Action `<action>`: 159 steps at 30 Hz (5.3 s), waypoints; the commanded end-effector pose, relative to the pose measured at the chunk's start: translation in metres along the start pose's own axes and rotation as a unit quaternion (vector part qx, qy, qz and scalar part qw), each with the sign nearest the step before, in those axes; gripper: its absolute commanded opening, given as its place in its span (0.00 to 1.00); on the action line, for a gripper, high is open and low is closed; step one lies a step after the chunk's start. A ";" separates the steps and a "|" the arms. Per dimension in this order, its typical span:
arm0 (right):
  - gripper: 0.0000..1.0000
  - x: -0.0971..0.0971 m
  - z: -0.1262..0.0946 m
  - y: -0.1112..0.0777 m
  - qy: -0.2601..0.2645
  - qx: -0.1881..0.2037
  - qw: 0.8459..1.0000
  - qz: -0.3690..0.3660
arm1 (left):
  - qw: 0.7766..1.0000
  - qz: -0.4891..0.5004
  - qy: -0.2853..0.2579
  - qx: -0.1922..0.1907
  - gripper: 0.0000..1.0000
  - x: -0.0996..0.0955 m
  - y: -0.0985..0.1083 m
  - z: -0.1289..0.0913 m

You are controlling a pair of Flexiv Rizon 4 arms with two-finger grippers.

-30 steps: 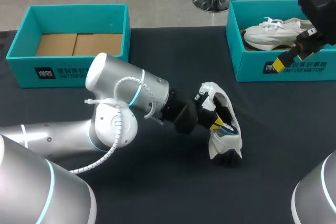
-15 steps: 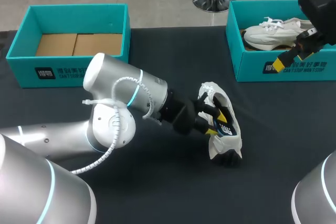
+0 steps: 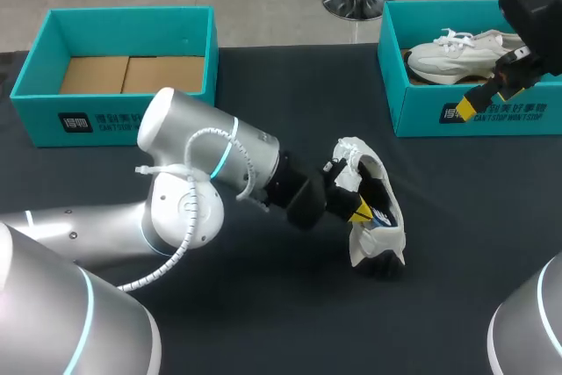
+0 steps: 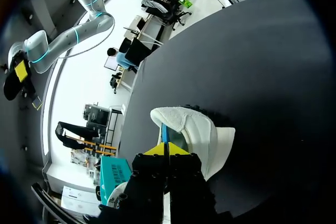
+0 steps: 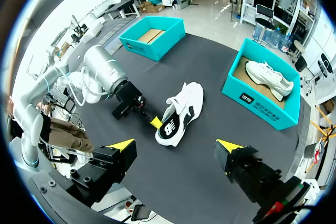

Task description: Take the shoe out of the shoebox, open the shoe tongue, remove and reinsert the insole, then place the shoe into the shoebox

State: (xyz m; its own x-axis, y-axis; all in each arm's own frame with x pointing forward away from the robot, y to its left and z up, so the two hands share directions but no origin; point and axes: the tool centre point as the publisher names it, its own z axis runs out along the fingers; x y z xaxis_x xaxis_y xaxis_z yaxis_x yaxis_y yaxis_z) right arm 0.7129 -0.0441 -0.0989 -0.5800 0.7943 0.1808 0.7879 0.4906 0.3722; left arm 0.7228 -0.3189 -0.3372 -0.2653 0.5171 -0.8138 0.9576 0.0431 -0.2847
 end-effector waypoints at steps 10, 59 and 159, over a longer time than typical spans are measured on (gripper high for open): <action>1.00 0.000 0.001 0.003 0.000 0.003 1.000 0.001 | 1.000 0.005 0.022 -0.009 0.00 0.004 0.020 0.008; 1.00 0.000 0.001 0.003 0.000 0.003 1.000 0.001 | 0.966 0.070 0.246 0.035 1.00 -0.010 -0.009 -0.051; 1.00 -0.020 -0.017 -0.029 -0.001 -0.006 1.000 0.019 | 0.897 0.148 0.416 0.001 0.00 0.036 0.006 0.045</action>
State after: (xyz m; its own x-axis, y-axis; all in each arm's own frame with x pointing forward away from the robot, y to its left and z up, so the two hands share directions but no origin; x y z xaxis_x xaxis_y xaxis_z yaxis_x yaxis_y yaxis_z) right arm 0.6959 -0.0814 -0.0985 -0.5504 0.8124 0.1926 0.8046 0.4546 0.3821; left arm 0.7196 -0.3386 -0.3808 0.1771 0.9656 -0.1904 0.9699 -0.2041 -0.1327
